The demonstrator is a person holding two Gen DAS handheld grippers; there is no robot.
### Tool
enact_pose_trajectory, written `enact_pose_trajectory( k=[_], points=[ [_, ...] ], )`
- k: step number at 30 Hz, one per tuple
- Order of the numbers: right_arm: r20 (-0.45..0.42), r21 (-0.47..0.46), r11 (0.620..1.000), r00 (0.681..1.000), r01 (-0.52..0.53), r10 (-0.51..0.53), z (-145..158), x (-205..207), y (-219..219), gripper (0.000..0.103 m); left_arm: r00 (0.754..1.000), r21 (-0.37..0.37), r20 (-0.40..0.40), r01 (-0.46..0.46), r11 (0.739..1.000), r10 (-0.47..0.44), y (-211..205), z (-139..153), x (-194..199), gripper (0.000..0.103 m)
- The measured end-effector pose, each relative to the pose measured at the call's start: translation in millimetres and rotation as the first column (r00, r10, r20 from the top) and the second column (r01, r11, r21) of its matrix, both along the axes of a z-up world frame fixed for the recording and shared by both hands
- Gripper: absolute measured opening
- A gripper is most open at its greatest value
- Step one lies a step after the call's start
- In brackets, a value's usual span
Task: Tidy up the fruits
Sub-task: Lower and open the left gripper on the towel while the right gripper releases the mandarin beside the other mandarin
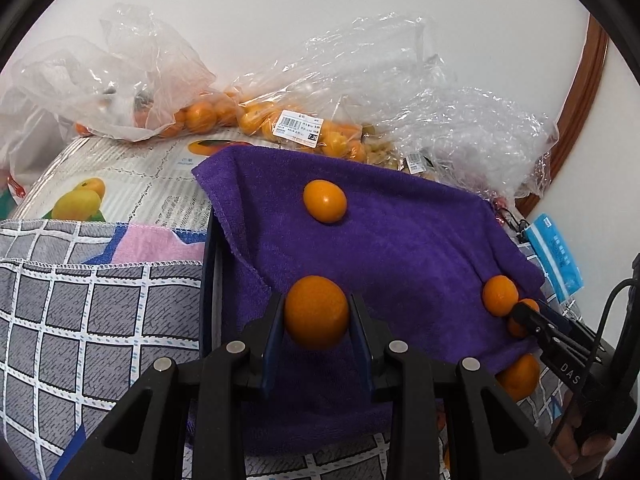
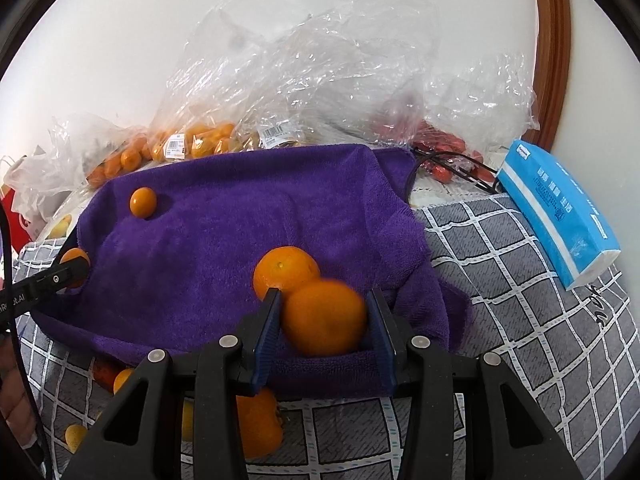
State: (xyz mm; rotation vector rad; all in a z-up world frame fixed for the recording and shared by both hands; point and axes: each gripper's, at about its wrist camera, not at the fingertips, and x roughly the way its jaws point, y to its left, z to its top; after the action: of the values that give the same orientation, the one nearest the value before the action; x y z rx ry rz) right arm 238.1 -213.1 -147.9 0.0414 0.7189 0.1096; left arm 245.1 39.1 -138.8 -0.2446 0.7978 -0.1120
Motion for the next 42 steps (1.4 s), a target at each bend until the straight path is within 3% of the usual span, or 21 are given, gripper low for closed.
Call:
enact_pose_trajectory(
  k=[19, 42],
  points=[
    [0.048, 0.047, 0.999, 0.999, 0.012, -0.014, 9.9, -6.9, -6.5, 0.047, 1.000, 0.047, 0.011, 0.003, 0.999, -0.004, -4.3, -0.2, 0.1, 0.030],
    [0.060, 0.054, 0.998, 0.998, 0.009, -0.012, 11.2, -7.0, -6.3, 0.048, 0.996, 0.003, 0.088, -0.012, 1.000, 0.012, 3.2, 16.5, -11.0, 0.040]
  ],
)
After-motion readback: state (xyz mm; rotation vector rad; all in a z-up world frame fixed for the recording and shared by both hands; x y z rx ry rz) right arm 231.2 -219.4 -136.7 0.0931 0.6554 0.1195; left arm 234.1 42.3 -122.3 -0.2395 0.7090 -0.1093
